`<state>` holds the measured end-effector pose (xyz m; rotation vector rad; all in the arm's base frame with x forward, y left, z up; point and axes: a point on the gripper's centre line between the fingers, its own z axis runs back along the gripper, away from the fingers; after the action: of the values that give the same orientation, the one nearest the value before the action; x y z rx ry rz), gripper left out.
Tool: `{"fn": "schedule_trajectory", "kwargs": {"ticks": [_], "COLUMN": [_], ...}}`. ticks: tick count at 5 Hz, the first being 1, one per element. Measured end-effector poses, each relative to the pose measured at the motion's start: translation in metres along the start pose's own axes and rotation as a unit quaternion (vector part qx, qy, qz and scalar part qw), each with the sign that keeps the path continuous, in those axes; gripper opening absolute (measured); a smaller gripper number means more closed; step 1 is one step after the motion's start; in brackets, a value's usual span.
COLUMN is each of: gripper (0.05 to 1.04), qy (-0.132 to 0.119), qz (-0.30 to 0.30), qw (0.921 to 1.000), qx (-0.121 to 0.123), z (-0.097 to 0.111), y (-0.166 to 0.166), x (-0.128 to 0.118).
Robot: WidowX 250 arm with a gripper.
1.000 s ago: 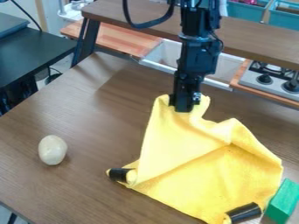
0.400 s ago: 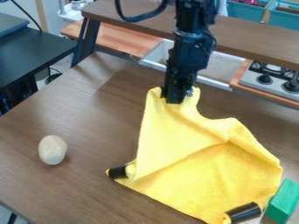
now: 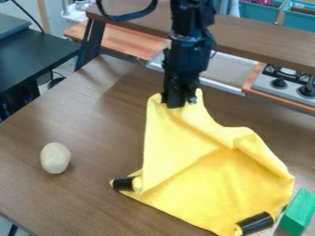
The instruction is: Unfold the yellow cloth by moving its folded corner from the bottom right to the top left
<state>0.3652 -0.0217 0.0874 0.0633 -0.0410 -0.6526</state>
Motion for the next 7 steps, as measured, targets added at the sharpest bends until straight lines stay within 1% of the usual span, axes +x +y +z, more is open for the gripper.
{"fn": "schedule_trajectory", "kwargs": {"ticks": [1, 2, 3, 4, 5, 6, 7], "gripper": [0.074, 0.074, 0.074, 0.074, 0.074, 0.074, 0.091], "qy": [0.005, 0.002, 0.003, 0.007, 0.022, 0.029, 0.033], "qz": [0.007, -0.001, -0.002, -0.015, -0.042, -0.073, -0.098], "qw": [1.0000, 1.0000, 0.9999, 0.9997, 0.9988, 0.9969, 0.9947], "qx": [0.004, 0.006, -0.011, -0.016, -0.014, -0.007, -0.005], "z": [0.001, -0.001, -0.009, -0.015, -0.023, -0.025, -0.035], "y": [0.009, 0.023, 0.039, 0.055, 0.068, 0.074, 0.081], "x": [-0.006, -0.005, -0.004, -0.004, -0.004, -0.001, 0.000]}}
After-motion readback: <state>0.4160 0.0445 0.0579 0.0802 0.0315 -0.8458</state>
